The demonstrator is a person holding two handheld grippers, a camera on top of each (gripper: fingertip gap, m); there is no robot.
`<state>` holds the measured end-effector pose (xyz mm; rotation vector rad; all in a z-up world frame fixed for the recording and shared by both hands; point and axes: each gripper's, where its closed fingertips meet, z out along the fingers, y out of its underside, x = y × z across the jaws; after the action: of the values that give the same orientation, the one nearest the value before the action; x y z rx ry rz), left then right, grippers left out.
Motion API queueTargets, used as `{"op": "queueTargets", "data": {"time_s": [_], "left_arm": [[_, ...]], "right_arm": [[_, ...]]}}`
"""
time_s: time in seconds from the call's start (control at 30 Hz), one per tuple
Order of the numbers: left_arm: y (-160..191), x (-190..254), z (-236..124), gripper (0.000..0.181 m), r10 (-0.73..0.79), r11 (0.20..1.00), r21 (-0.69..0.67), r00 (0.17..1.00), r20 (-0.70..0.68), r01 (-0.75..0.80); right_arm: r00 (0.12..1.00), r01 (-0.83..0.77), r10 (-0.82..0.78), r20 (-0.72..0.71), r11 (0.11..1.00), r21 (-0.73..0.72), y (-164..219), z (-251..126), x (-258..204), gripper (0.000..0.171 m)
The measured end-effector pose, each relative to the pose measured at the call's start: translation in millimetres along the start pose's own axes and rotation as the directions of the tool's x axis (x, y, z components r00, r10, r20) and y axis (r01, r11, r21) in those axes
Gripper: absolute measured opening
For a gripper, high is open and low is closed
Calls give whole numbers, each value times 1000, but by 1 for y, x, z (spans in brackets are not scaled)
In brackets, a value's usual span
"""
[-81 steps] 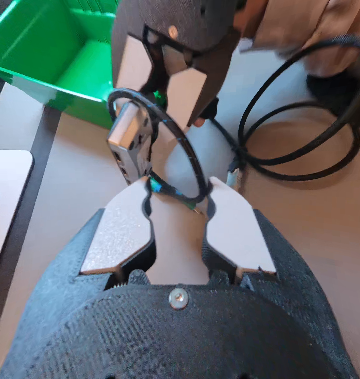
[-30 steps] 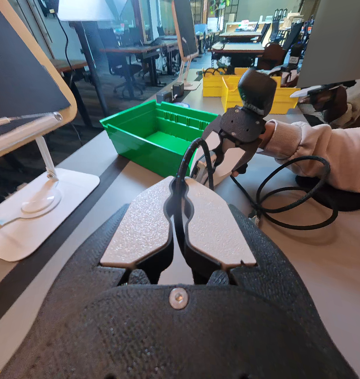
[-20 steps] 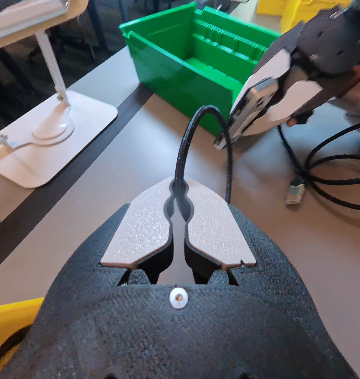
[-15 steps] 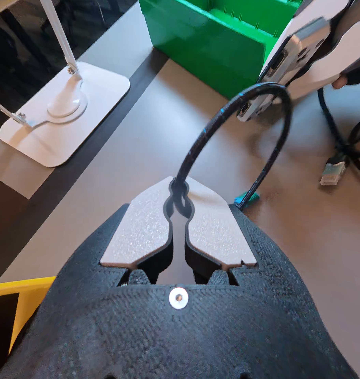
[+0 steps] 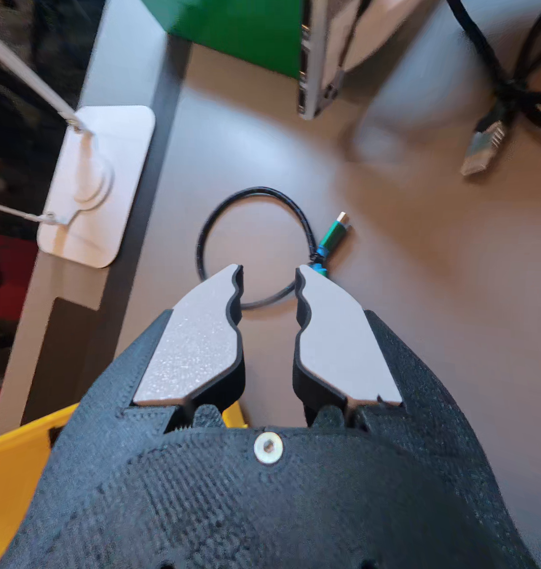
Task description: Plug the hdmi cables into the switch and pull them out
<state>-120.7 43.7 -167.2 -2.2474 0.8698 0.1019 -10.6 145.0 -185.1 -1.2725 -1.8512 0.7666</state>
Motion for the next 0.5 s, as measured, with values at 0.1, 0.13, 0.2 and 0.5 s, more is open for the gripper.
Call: {"op": "queueTargets", "data": {"time_s": [0.1, 0.13, 0.2, 0.5], "left_arm": [[10, 25, 34, 38, 34, 995, -85, 994, -106, -43], [15, 32, 44, 40, 39, 992, -111, 990, -136, -54], [26, 40, 61, 43, 44, 984, -163, 985, -168, -72], [21, 49, 82, 28, 36, 995, -79, 975, -220, -55]], "right_arm": [[1000, 10, -10, 0, 1000, -6, 0, 0, -2, 23], [1000, 10, -10, 0, 1000, -2, -1, 0, -2, 23], [1000, 8, -8, -1, 1000, 4, -2, -2, -1, 23], [1000, 2, -2, 3, 1000, 7, 0, -1, -1, 23]]}}
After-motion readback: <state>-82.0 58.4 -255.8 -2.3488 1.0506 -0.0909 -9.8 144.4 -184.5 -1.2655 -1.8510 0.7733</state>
